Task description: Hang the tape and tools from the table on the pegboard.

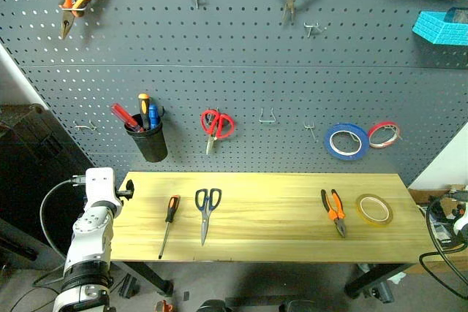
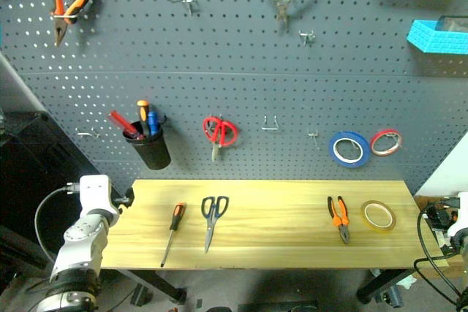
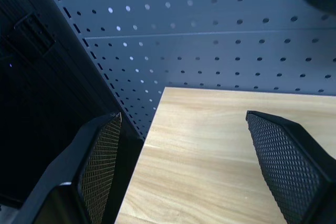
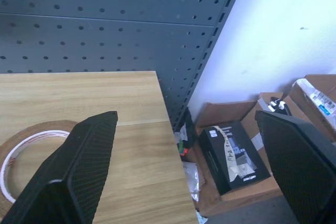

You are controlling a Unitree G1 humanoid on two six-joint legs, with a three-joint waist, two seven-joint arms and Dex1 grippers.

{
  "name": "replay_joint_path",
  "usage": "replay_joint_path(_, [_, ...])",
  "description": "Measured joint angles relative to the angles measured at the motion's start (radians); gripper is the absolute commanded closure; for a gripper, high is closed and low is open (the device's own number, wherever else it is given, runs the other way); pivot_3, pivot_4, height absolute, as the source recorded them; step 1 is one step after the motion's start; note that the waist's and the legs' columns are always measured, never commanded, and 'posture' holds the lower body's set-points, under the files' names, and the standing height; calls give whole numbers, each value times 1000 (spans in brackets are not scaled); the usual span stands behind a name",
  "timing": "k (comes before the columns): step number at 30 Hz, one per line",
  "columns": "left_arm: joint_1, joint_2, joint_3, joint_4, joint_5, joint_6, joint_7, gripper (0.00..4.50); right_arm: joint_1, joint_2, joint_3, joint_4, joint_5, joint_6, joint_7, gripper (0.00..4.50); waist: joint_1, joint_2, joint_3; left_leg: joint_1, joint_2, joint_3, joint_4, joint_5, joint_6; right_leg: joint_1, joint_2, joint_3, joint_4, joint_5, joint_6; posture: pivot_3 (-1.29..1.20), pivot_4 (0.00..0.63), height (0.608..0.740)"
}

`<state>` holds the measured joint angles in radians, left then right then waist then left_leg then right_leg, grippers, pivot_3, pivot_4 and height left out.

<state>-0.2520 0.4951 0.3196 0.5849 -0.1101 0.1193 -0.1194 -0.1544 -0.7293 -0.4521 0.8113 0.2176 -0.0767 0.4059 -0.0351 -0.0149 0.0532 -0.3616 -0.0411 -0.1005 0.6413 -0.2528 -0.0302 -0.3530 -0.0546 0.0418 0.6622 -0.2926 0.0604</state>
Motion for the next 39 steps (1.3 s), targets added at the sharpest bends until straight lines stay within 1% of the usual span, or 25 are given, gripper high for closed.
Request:
replay_joint_path(7, [3, 10, -2, 4, 29, -27, 23, 468, -17, 4, 11, 1, -1, -10, 10, 0, 2, 0, 0, 0, 0, 0, 0, 0, 0, 0, 0, 0, 0, 0, 0, -23, 0, 740])
replay_joint_path(10, [12, 10, -2, 1, 34, -23, 26, 468, -10, 22, 33, -28, 1, -10, 48, 0, 1, 0, -1, 0, 0, 0, 0, 0, 0, 0, 0, 0, 0, 0, 0, -26, 0, 740])
replay_joint_path(15, [76, -16, -5, -101, -1, 25, -29, 468, 59, 60, 88, -192, 5, 58, 118, 0, 2, 1, -1, -1, 0, 0, 0, 0, 0, 0, 0, 0, 0, 2, -3, -66, 0, 740])
replay_joint_path(18, [130, -33, -39, -214, -6, 62, -71, 468, 118, 78, 129, -351, 10, 141, 150, 0, 2, 2, -1, -1, 0, -1, 0, 0, 0, 0, 0, 0, 0, 2, -3, -81, 5, 740])
replay_joint_path(19, [141, -38, -56, -253, -5, 73, -85, 468, 136, 82, 140, -398, 14, 166, 159, 0, 2, 2, -2, -1, 0, -1, 0, 0, 0, 0, 0, 0, 0, 2, -3, -88, 27, 740])
replay_joint_path(22, [154, -46, -127, -385, 6, 115, -123, 468, 175, 102, 171, -523, 22, 254, 160, 0, 3, 1, 4, -1, 0, -2, 1, 0, 0, 0, 0, -1, 0, 0, 1, -102, 67, 740])
replay_joint_path(23, [154, -47, -156, -429, 10, 127, -144, 468, 186, 108, 184, -559, 22, 284, 156, 0, 3, 2, 7, -1, 0, -1, 2, 0, 0, 1, 0, -1, 0, -1, 1, -111, 92, 740])
replay_joint_path(26, [153, -48, -233, -544, -10, 164, -245, 468, 201, 116, 209, -638, 13, 370, 133, 0, 0, 5, 31, -1, 1, 0, 2, 0, 0, 0, 0, 0, 0, -1, 1, -128, 137, 740])
replay_joint_path(28, [150, -46, -294, -602, -6, 180, -304, 468, 198, 116, 225, -674, 6, 431, 118, 0, -4, 5, 54, -1, 1, 1, 2, 0, 0, 0, 0, 1, 0, -1, 1, -141, 167, 740])
replay_joint_path(30, [125, -22, -381, -645, -4, 207, -388, 468, 147, 116, 249, -653, -3, 496, 111, 0, -13, 5, 81, -1, 1, 1, 2, 0, 0, 0, 0, 1, 1, 0, 1, -148, 200, 740])
replay_joint_path(32, [87, 12, -468, -711, -15, 239, -508, 468, 71, 111, 276, -596, -19, 545, 106, 0, -24, 5, 104, -3, 1, 2, 2, 0, 1, -1, 0, 1, 1, 1, -1, -145, 218, 740])
replay_joint_path(34, [50, 28, -525, -778, -41, 258, -602, 468, 2, 105, 296, -530, -40, 574, 111, 0, -33, 5, 124, -5, 1, 4, 2, -1, 2, -4, 0, 2, 0, 2, -4, -142, 227, 740])
replay_joint_path(37, [15, 55, -561, -838, -61, 267, -694, 468, -78, 100, 320, -444, -61, 592, 116, 0, -48, 4, 142, -9, 2, 4, 1, -5, 8, -7, 0, 2, 0, 1, -5, -125, 246, 740])
replay_joint_path(39, [-9, 65, -571, -849, -68, 280, -727, 468, -137, 90, 336, -358, -85, 589, 120, 0, -52, 6, 148, -19, 1, 5, 3, -6, 9, -18, 0, 2, 1, 1, -5, -110, 255, 740])
